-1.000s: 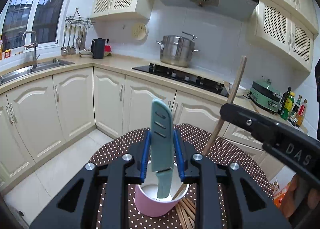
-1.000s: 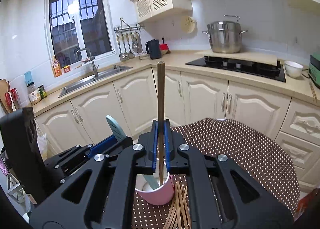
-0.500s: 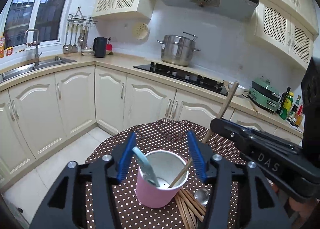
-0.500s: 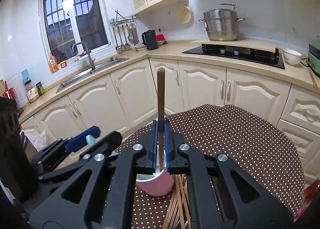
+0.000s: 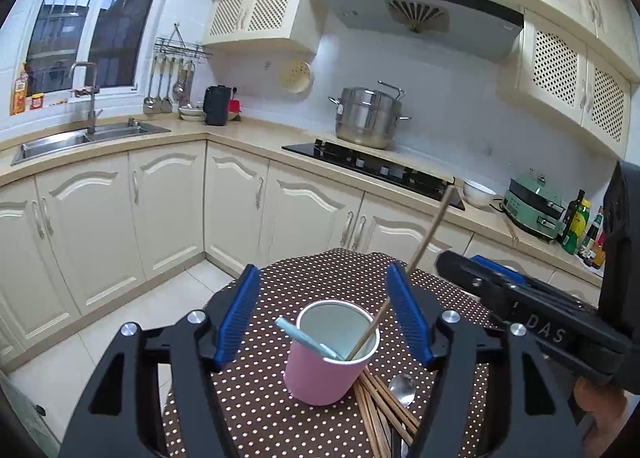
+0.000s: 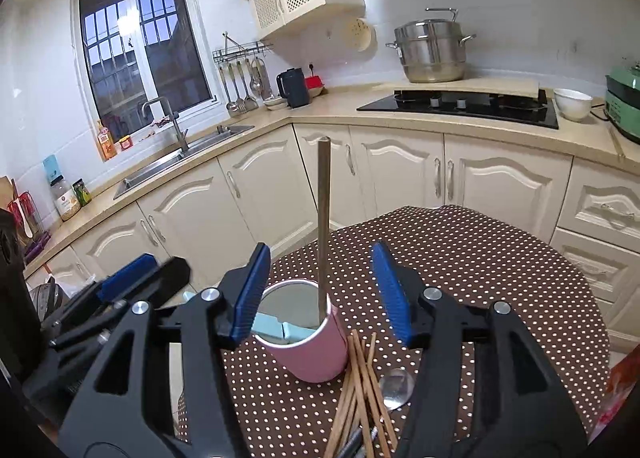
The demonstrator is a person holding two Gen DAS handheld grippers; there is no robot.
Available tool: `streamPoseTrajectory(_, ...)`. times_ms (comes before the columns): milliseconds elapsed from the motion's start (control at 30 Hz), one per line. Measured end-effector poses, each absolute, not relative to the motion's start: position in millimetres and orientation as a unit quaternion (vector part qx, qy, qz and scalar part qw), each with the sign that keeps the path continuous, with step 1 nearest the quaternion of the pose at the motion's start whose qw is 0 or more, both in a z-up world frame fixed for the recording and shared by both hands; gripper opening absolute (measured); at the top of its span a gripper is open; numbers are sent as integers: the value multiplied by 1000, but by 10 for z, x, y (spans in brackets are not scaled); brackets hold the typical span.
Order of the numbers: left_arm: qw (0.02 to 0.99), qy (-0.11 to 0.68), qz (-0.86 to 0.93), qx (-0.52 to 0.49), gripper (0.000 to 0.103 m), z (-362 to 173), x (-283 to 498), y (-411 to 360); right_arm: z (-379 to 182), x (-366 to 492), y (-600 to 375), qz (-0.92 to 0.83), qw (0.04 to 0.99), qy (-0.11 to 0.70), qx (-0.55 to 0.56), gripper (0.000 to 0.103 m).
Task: Organize utensils
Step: 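Move both tools back to the pile and grasp a chopstick with the right tool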
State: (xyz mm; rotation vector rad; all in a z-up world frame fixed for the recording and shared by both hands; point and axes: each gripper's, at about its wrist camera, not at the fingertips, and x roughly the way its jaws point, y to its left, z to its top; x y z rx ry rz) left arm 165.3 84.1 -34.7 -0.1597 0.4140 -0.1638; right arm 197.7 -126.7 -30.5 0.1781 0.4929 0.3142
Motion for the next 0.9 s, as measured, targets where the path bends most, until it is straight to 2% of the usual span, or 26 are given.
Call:
streamPoseTrajectory(233, 959, 265, -81, -54, 66, -475, 1484, 771, -558, 1873, -1520, 139, 945, 289, 63, 54)
streamPoseTrajectory(433, 942, 314, -110, -46, 66, -721, 1353, 669, -1236, 1933, -1672, 136, 902, 409, 16, 52)
streamPoseTrajectory(467, 937, 324, -123, -42, 66, -772, 1333, 615, -1354, 1947, -1689, 137, 894, 427, 9, 48)
streamPoseTrajectory(500, 933, 332, -133, -37, 66, -815, 1319, 574, -1456, 1955, -1701, 139, 886, 443, 5, 35)
streamPoseTrajectory(533, 930, 338, -139, -34, 66, -857, 1308, 539, -1560, 1966, -1717, 142, 877, 458, 3, 32)
streamPoseTrajectory(700, 911, 377, -164, -29, 66, -1093, 1311, 360, -1814, 1914, -1701, 169, 857, 486, -2, 29)
streamPoseTrajectory(800, 900, 396, -178, -31, 66, -1200, 1343, 297, -1852, 1909, -1662, 179, 854, 489, -6, 23)
streamPoseTrajectory(900, 891, 413, -184, -34, 55, -1283, 1409, 240, -1867, 1928, -1637, 181, 852, 491, -12, 19)
